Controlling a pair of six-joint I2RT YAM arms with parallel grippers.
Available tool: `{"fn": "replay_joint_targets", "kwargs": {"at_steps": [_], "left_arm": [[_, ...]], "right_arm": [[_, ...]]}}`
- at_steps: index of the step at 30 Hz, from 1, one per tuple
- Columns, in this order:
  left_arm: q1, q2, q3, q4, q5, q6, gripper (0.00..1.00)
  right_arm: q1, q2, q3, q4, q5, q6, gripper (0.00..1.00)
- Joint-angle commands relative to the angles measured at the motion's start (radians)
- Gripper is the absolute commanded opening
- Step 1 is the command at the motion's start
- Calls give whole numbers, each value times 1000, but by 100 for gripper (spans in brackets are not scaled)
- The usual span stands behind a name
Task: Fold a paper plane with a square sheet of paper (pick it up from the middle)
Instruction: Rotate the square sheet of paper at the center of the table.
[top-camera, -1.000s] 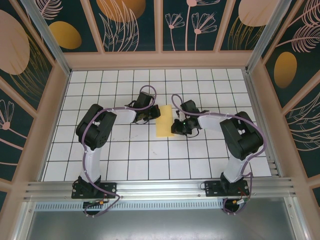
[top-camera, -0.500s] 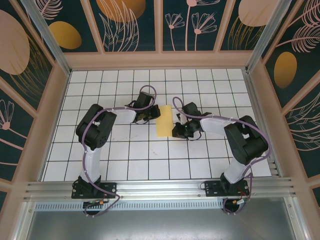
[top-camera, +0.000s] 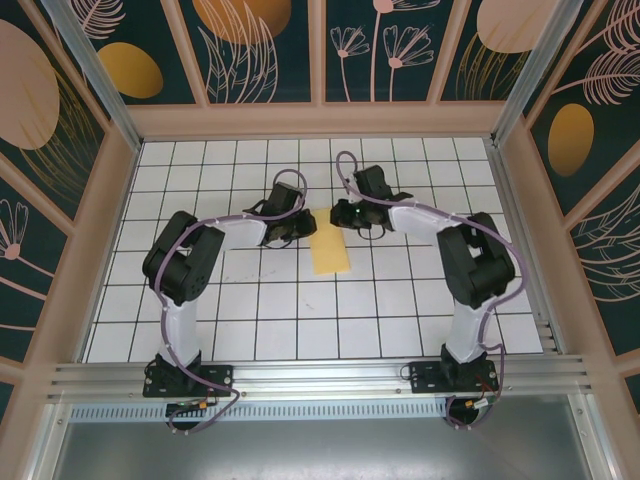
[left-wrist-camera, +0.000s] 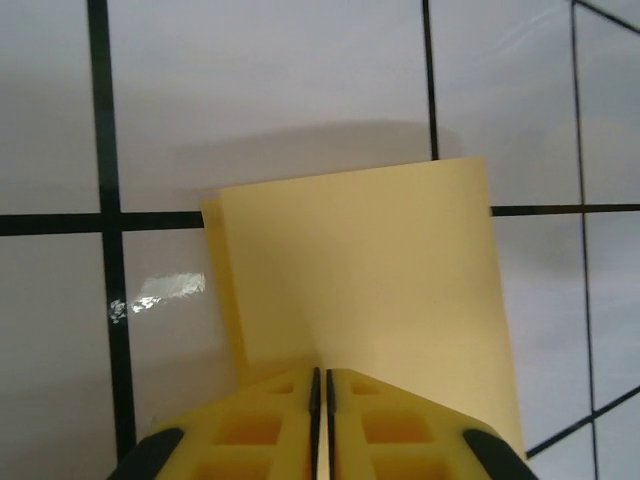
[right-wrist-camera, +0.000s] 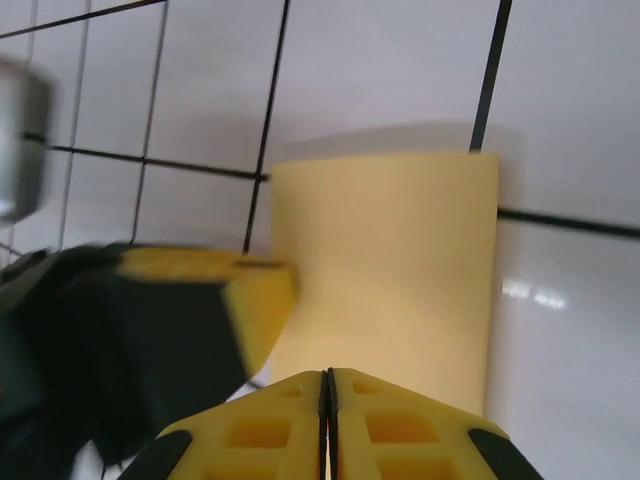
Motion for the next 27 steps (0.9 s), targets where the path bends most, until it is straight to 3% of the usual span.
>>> {"fn": "replay_joint_targets", "kwargs": {"at_steps": [1, 8, 14, 22, 27], "left_arm": [[22, -88, -39, -18, -64, -34, 16], [84, -167, -146, 0, -119, -73, 27], [92, -215, -162, 4, -136, -63, 39], [80, -238, -188, 53, -24, -64, 43], [19, -254, -217, 99, 41, -109, 43]], "right_arm": [[-4, 99, 101, -25, 34, -17, 9], [4, 234, 246, -94, 24, -31, 9], [1, 273, 262, -143, 110, -11, 9], [-32, 198, 169, -161, 292, 137, 9], [-56, 90, 27, -114, 341, 259, 10]]}}
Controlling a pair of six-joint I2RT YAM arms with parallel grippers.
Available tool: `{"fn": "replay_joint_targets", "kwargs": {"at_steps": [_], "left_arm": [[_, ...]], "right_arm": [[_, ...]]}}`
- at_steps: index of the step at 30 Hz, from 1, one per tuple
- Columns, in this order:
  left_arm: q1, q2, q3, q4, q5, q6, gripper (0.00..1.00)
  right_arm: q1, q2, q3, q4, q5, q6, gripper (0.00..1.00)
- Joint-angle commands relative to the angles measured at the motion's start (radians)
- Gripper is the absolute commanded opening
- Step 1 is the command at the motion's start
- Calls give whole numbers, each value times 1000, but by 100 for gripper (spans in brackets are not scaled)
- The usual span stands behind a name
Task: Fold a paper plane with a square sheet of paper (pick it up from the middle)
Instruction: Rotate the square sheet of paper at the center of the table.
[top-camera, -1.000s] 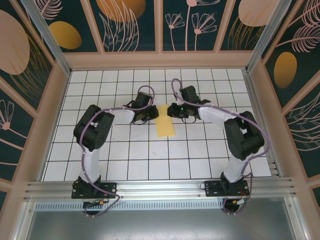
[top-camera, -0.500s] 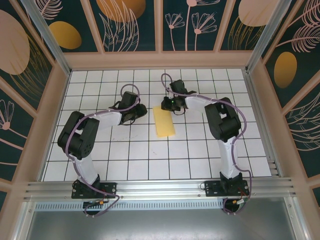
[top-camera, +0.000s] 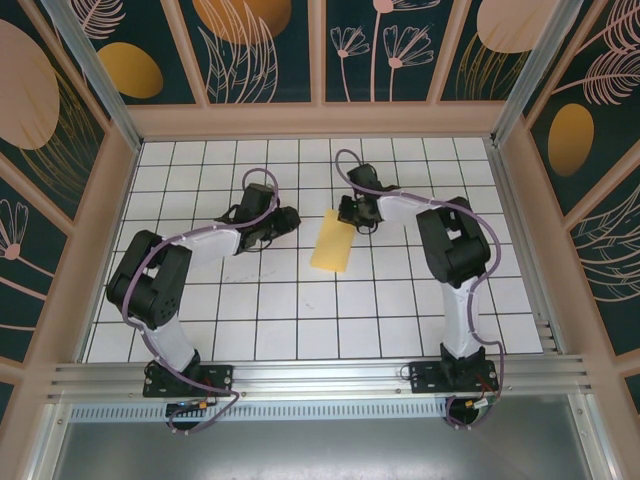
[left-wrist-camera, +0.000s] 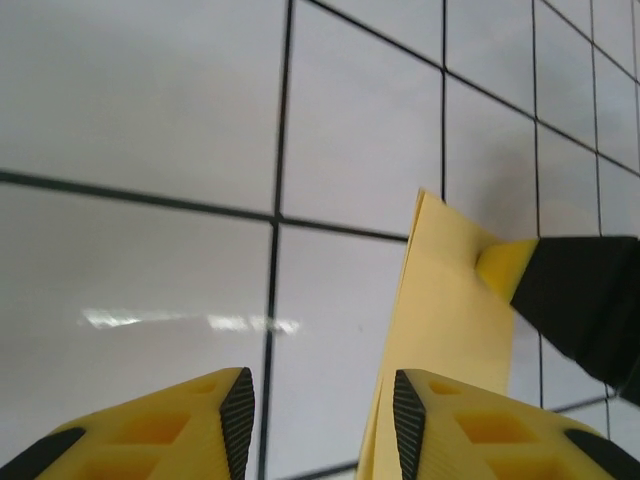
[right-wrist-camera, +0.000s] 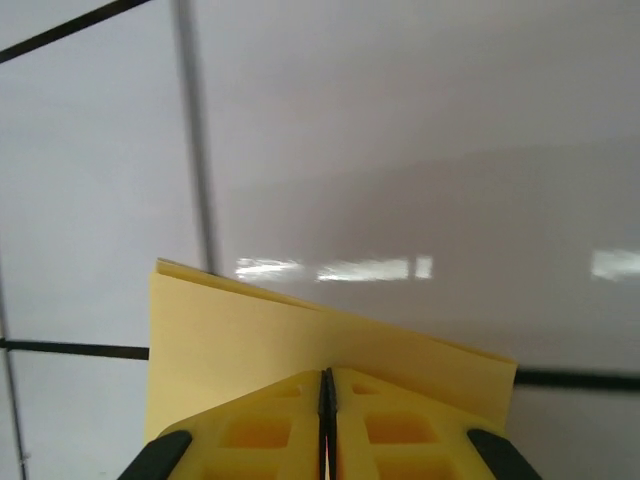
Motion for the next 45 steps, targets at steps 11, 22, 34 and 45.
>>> {"fn": "replay_joint_targets", "kwargs": {"at_steps": [11, 22, 34, 45], "left_arm": [[-214, 9, -34, 200, 169, -132, 27], [-267, 154, 80, 41, 165, -112, 15], [-266, 209, 118, -36, 118, -96, 9], [-267, 214, 127, -48, 101, -92, 7]], "right_arm": [[-69, -206, -266, 116, 21, 254, 12], [-92, -236, -306, 171, -39, 253, 12], [-100, -412, -398, 193, -244, 47, 16], [-45, -380, -510, 234, -412, 20, 7]]}}
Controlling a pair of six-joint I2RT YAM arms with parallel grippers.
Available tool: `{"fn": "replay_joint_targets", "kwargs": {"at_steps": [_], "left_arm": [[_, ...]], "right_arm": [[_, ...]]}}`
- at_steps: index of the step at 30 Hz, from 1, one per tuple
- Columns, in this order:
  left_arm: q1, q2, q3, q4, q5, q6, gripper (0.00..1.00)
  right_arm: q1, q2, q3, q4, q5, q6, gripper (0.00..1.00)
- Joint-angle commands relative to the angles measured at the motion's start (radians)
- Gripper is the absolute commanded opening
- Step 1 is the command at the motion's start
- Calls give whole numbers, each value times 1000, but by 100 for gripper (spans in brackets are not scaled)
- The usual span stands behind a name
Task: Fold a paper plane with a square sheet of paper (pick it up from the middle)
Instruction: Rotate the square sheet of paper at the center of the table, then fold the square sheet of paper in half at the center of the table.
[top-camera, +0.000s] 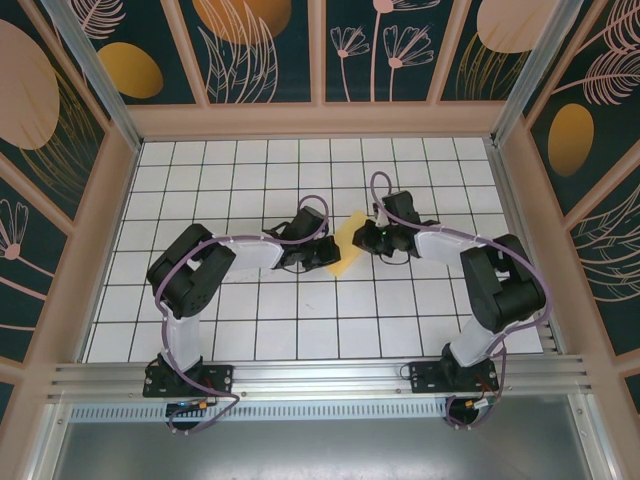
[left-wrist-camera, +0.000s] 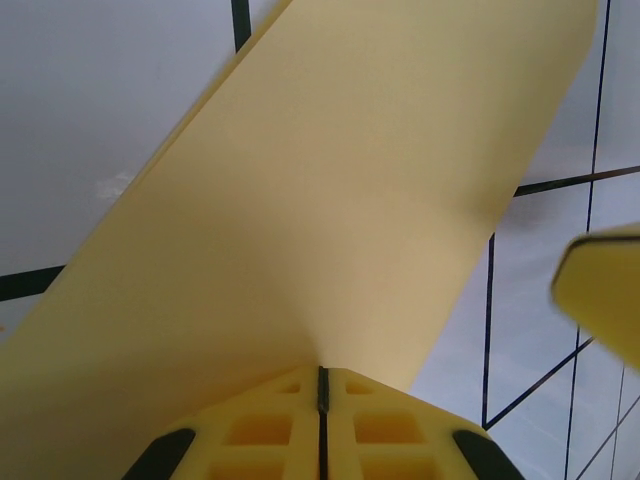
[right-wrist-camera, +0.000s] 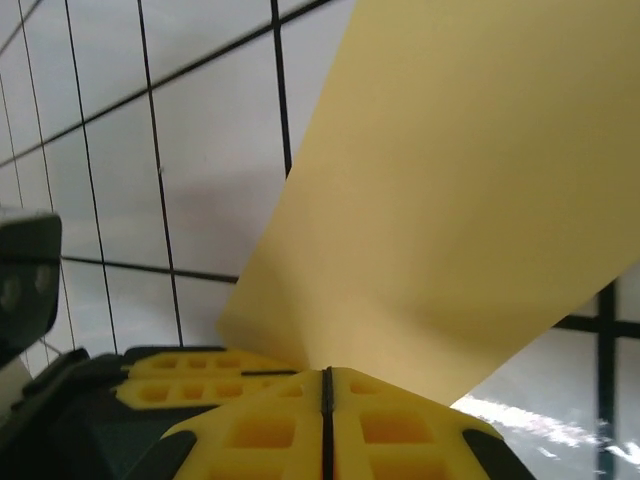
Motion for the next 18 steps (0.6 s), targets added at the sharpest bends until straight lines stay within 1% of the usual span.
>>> {"fn": "replay_joint_targets", "kwargs": {"at_steps": [1, 11, 18], "left_arm": [[-4, 20, 21, -23, -16, 21, 7], [-5, 4, 15, -17, -9, 26, 7], [-4, -40, -68, 99, 95, -13, 8]], "right_arm": [[8, 37, -9, 30, -63, -25, 6], [9, 112, -18, 48, -65, -28, 3], [7, 135, -28, 71, -56, -19, 3]]}}
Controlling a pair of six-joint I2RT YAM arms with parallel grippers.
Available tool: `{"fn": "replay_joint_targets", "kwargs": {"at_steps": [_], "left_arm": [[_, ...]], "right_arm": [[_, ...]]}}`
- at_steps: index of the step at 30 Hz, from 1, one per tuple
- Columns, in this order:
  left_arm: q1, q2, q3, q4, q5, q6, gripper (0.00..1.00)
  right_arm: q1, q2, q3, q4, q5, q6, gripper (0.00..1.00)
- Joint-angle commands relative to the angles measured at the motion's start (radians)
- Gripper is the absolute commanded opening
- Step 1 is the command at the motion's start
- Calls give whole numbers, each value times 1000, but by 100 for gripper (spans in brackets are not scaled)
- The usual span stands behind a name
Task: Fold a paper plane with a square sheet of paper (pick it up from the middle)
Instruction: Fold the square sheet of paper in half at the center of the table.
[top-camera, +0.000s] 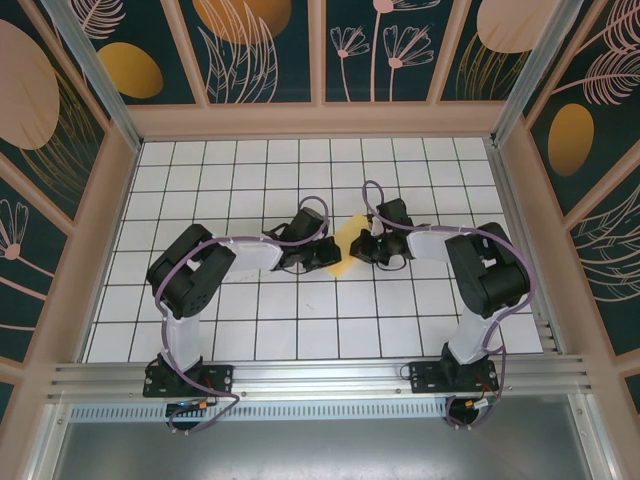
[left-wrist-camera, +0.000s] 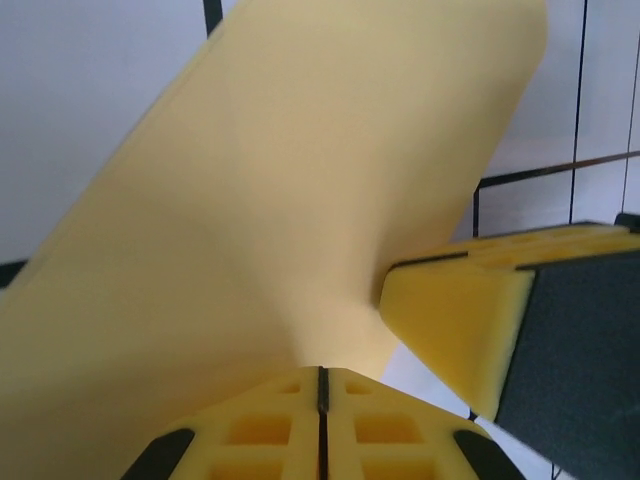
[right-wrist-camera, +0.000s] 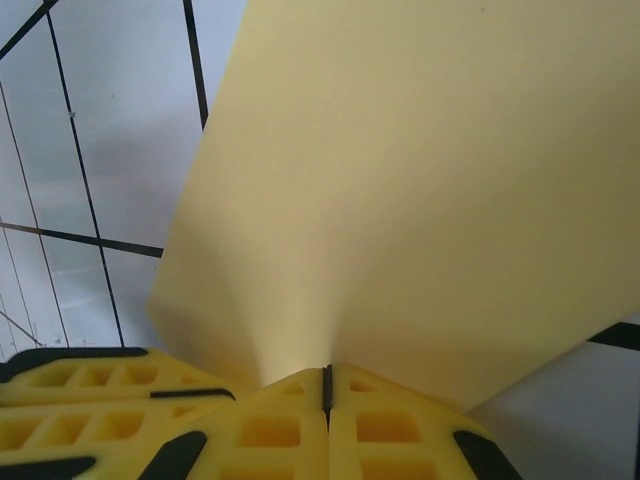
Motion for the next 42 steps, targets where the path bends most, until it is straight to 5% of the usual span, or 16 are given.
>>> {"fn": "replay_joint_targets", "kwargs": {"at_steps": [1, 16, 42], "left_arm": [[-5, -34, -36, 51, 66, -13, 9], [-13, -6, -16, 58, 103, -12, 12], [-13, 40, 13, -149, -33, 1, 5]], "right_arm": [[0, 27, -19, 38, -15, -1, 3], [-4, 46, -21, 59, -28, -1, 3], [-65, 50, 24, -15, -29, -131, 4]]}}
